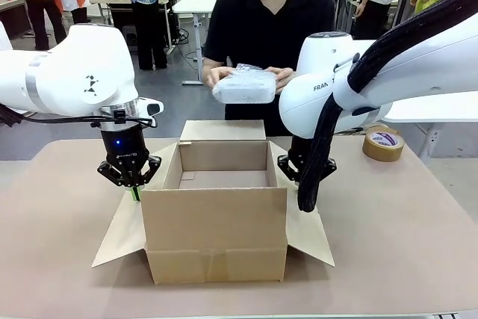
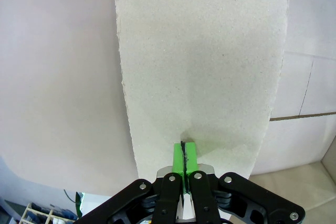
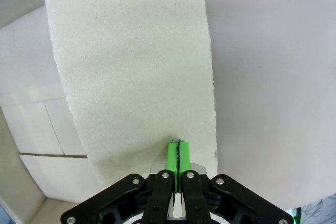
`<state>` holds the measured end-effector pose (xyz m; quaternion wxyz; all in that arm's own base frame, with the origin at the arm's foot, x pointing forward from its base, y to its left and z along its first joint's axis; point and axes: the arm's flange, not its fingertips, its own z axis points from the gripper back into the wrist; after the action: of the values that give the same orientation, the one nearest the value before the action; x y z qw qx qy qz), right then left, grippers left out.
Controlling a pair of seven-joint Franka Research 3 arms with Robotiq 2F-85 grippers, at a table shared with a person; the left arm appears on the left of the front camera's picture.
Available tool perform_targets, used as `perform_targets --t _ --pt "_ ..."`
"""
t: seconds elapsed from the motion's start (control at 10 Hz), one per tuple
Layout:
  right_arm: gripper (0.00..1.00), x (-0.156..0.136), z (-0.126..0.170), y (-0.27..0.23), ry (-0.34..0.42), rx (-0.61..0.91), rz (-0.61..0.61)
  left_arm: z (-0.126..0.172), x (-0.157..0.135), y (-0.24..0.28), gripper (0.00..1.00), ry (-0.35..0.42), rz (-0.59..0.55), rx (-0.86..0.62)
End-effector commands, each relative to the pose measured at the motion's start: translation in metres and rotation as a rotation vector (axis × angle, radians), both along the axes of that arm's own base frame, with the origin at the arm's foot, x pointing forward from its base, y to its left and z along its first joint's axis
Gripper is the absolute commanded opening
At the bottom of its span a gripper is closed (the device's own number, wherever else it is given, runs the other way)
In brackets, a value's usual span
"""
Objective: Wrap the clocks to prevent damage.
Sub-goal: Once the human has placed the objects inside and stepped back, release both hands from the side flaps of the Package Box.
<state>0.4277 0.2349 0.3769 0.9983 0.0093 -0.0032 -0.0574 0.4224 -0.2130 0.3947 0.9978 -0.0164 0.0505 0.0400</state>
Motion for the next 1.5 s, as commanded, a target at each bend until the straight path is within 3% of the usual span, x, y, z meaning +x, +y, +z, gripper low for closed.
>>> perform_targets --t 0.0,1.4 --pt "0.01 -0.0002 0.0006 0.0004 -0.002 0.000 -0.005 -0.0002 -0.0009 -0.0003 0.00 0.006 -0.003 0.004" --pt "0.01 -0.0002 0.0006 0.0004 -0.002 0.000 -0.005 -0.0002 -0.0009 -0.0003 0.00 0.006 -0.003 0.004"
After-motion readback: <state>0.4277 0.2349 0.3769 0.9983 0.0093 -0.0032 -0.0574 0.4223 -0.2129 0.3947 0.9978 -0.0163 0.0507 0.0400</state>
